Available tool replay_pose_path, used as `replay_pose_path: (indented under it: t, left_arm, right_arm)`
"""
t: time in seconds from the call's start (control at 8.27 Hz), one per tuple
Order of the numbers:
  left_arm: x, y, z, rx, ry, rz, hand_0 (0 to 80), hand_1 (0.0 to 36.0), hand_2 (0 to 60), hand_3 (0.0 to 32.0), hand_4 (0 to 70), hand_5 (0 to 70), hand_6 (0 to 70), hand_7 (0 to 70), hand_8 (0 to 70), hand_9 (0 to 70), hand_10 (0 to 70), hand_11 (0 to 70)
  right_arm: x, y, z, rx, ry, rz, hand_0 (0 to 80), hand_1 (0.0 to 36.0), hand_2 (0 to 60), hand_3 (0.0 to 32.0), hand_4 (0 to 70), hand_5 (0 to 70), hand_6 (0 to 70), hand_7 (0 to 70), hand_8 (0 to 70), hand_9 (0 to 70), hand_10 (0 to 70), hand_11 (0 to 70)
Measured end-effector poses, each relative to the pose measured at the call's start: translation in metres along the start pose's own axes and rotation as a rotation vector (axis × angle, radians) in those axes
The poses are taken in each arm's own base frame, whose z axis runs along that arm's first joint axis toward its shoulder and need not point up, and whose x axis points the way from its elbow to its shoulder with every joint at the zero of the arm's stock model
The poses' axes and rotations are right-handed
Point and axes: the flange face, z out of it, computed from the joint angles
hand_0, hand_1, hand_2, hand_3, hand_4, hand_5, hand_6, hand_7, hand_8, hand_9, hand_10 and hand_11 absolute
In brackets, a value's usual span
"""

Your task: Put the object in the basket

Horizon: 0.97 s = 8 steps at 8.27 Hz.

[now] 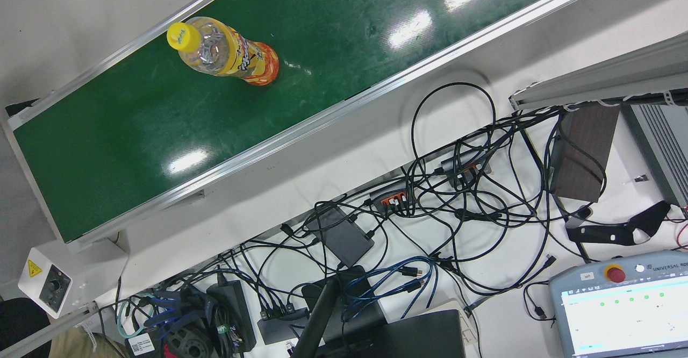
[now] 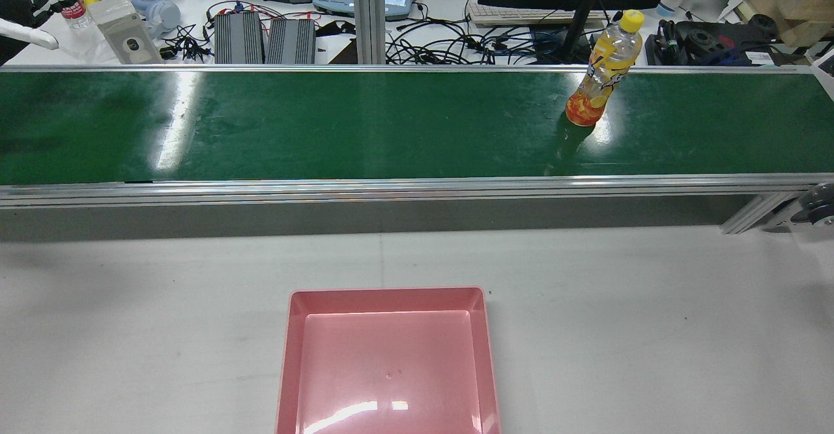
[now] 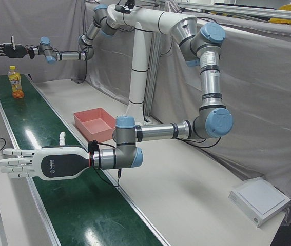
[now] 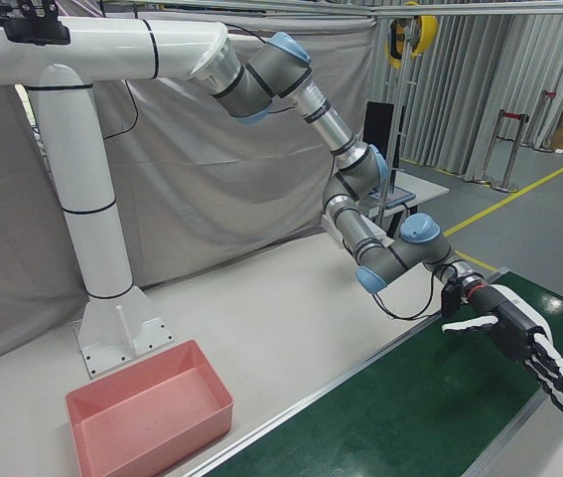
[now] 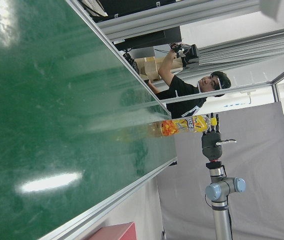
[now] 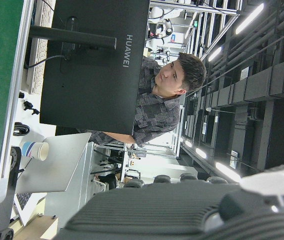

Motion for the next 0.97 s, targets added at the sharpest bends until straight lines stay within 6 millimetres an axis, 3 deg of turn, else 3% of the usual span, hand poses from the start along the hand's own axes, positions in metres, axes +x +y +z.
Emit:
replay_pose_path:
  t: [0.97]
  left_arm:
    - [0.0014, 0.0008, 0.0007, -0.003, 0.004, 0.000, 57.3, 11.2, 0.0, 0.0, 13.3, 9.2, 0.0, 0.0, 2.5, 5.7, 3.2, 6.4]
  right_arm:
    - [0.0001, -0.0007, -0.0004, 0.001, 0.000, 0.000, 0.0, 0.0, 0.0, 0.0, 0.0, 0.0, 0.0, 0.0, 0.0, 0.0, 0.0, 0.0]
